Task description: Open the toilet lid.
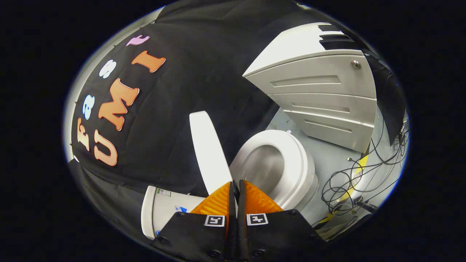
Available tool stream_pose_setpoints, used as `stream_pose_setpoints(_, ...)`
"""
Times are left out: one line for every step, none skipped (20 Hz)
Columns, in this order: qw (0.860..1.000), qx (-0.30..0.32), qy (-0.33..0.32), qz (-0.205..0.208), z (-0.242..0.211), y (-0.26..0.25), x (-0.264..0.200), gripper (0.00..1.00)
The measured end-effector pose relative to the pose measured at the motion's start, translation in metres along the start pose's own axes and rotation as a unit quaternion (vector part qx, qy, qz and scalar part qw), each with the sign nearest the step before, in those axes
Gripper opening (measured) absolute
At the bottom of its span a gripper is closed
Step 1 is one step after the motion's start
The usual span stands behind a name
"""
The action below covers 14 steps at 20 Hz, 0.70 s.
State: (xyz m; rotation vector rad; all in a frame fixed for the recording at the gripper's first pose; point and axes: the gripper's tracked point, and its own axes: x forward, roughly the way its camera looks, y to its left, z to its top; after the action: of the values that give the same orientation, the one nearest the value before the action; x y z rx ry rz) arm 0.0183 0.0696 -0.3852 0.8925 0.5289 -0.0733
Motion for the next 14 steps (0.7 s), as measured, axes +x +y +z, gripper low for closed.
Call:
stream_pose_setpoints(1.000,-0.004,-0.008,-0.004,0.003,0.001,0.000,0.08)
stream_pose_setpoints(1.000,-0.009,-0.011,-0.007,0.003,0.002,0.000,0.08)
stream_pose_setpoints(1.000,-0.020,-0.011,-0.009,0.003,0.005,0.001,0.08)
stream_pose_setpoints(0.999,-0.036,-0.011,-0.013,0.003,0.005,0.003,0.08)
stream_pose_setpoints(0.998,-0.052,-0.012,-0.017,0.006,0.005,0.005,0.08)
stream_pose_setpoints(0.998,-0.067,-0.011,-0.019,0.005,0.006,0.006,0.08)
stream_pose_setpoints(0.997,-0.079,-0.010,-0.018,0.004,0.011,0.003,0.08)
stream_pose_setpoints(0.996,-0.085,-0.012,-0.013,0.003,0.016,0.001,0.08)
stream_pose_setpoints(0.996,-0.085,-0.016,-0.007,0.002,0.022,-0.002,0.08)
stream_pose_setpoints(0.996,-0.083,-0.016,-0.001,-0.001,0.027,-0.005,0.08)
stream_pose_setpoints(0.996,-0.083,-0.016,0.003,-0.003,0.033,-0.009,0.08)
stream_pose_setpoints(0.996,-0.087,-0.018,0.006,-0.004,0.040,-0.012,0.08)
stream_pose_setpoints(0.995,-0.092,-0.025,0.007,-0.005,0.045,-0.014,0.08)
stream_pose_setpoints(0.995,-0.098,-0.028,0.008,-0.007,0.053,-0.015,0.08)
